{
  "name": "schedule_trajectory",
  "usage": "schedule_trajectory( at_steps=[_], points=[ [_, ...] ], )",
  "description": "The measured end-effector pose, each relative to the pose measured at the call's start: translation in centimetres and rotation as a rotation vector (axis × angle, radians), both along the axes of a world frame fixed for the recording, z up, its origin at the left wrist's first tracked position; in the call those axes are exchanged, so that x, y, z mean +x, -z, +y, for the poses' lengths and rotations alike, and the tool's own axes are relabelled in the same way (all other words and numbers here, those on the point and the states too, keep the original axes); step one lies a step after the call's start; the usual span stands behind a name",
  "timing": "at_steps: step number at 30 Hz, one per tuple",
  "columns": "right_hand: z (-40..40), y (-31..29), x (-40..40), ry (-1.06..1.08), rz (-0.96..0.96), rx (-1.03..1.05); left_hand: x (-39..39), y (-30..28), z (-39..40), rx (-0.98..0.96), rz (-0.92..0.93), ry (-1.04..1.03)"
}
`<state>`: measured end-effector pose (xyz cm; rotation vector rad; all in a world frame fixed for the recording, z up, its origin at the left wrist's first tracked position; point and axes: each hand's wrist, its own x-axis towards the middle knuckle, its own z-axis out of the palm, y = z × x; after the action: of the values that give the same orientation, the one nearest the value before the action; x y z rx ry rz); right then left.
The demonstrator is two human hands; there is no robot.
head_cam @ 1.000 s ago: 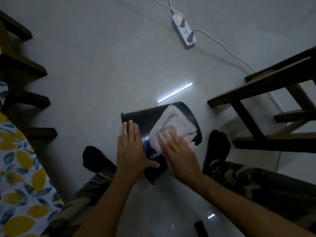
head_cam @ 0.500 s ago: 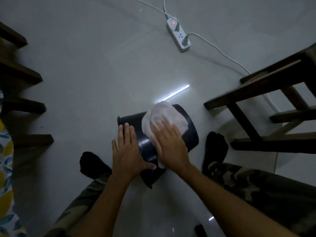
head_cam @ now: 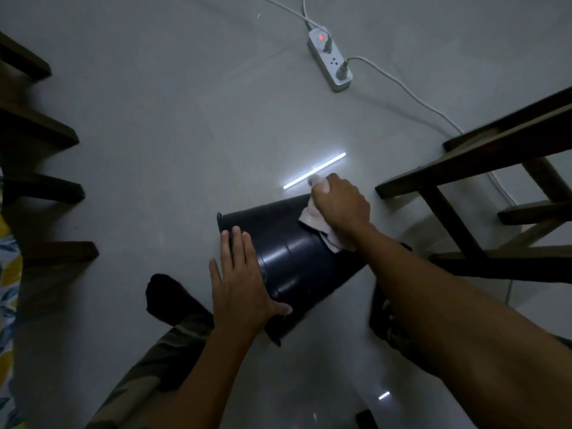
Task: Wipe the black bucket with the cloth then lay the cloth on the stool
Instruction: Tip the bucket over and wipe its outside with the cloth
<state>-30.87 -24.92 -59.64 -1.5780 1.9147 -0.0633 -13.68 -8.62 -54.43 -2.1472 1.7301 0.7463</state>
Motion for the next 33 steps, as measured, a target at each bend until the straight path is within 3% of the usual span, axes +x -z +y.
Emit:
schedule_trajectory(
  at_steps=[4,12,20,24,28,33],
  points=[
    [1.6,0.9,-0.6,0.227,0.016,-0.036,-0.5,0.4,-0.2,-0.016,-0.044,-0.049],
    [1.6,-2.5,-0.7,0.246,-0.124,-0.070,-0.7,-2.4,-2.6,-0.038,0.065,-0.013],
    [3.6,-4.3,0.5,0.311,-0.232,-0.032,0.6,-2.1,0.2,-0.375,0.023,-0.084],
    [8.1,-3.7,-0.5,0.389,-0.221,0.067,-2.3,-2.7,4.9,-0.289,0.024,-0.171],
    [12.3,-4.3,-2.3,0.413,-0.070,0.070,-4.0,-3.9,8.5,-0.143,-0.011,-0.178],
    [16.6,-7.9,-3.2,0.514,-0.166,0.003,-2.9,-4.8,7.0,-0.251,-0.047,-0.220]
  ],
)
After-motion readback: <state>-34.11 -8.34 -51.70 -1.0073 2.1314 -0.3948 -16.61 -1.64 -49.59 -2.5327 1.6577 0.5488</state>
